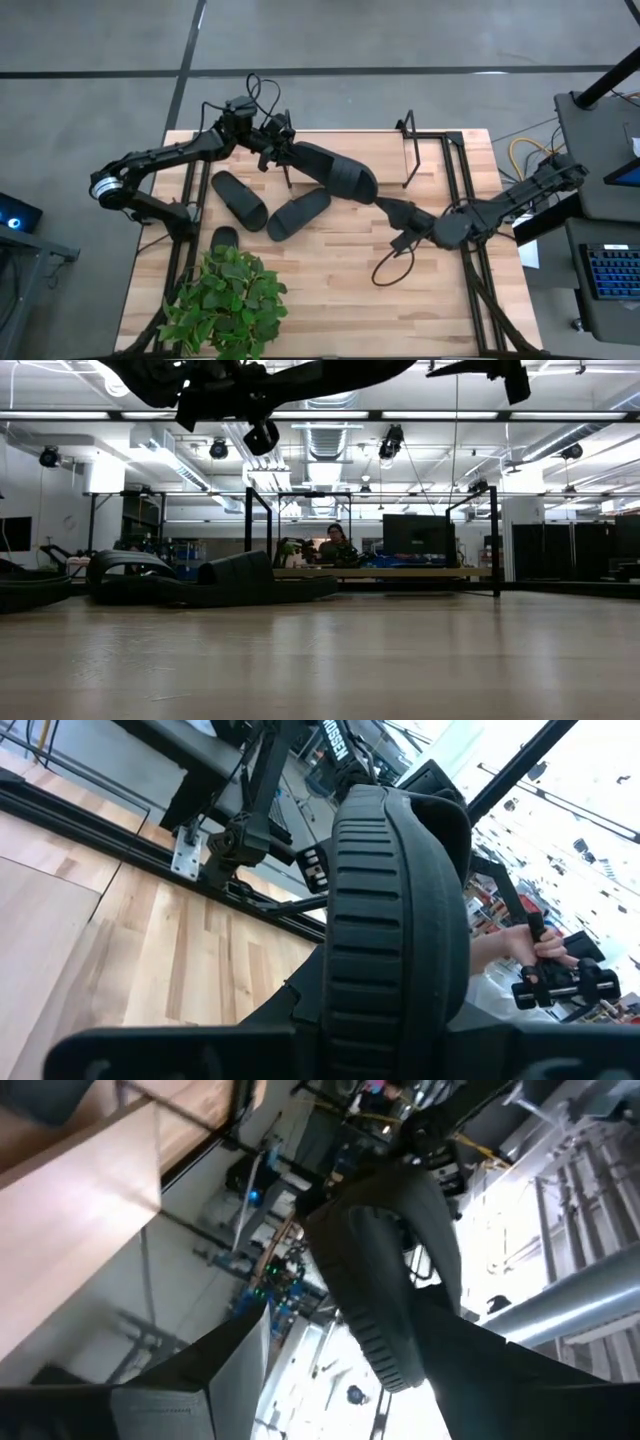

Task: Pick and place slides into the shelf
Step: Put the black slipper on the shelf

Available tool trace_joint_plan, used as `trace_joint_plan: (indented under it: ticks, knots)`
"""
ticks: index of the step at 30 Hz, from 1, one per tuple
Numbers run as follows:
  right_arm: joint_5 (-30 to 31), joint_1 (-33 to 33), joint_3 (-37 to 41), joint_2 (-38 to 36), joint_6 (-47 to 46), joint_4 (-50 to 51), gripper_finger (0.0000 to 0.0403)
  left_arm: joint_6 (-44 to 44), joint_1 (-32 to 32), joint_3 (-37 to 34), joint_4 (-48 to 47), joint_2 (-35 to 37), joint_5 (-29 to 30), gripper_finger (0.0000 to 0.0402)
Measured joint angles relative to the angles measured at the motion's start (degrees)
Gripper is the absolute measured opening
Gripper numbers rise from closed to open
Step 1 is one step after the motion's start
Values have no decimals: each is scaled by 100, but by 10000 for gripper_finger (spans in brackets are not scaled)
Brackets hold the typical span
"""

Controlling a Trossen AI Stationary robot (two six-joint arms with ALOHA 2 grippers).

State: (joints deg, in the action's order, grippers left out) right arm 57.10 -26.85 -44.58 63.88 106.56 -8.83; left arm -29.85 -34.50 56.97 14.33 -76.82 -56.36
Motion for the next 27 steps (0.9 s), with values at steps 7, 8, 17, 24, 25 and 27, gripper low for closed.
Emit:
trace_joint_plan:
  ticks: [7, 8, 17, 24, 25, 27]
  knots:
    - [-201, 54, 0, 0, 266, -380, 232, 0, 0, 0, -37, 0, -12, 34]
    - [-202, 89, 0, 0, 317, -379, 232, 1, 0, 1, -36, 0, -31, 34]
    - [-753, 459, 0, -2, 338, -373, 231, -2, 4, 2, -35, 0, -168, 34]
    - [-1244, 472, 0, -2, 240, -386, 217, -2, 4, 2, -33, 0, -175, 38]
    - [-1236, 485, 0, -2, 177, -388, 215, -1, 4, 2, -33, 0, -175, 39]
    - [-1227, 514, 0, -2, 5, -388, 206, 0, 4, 2, -33, 0, -177, 38]
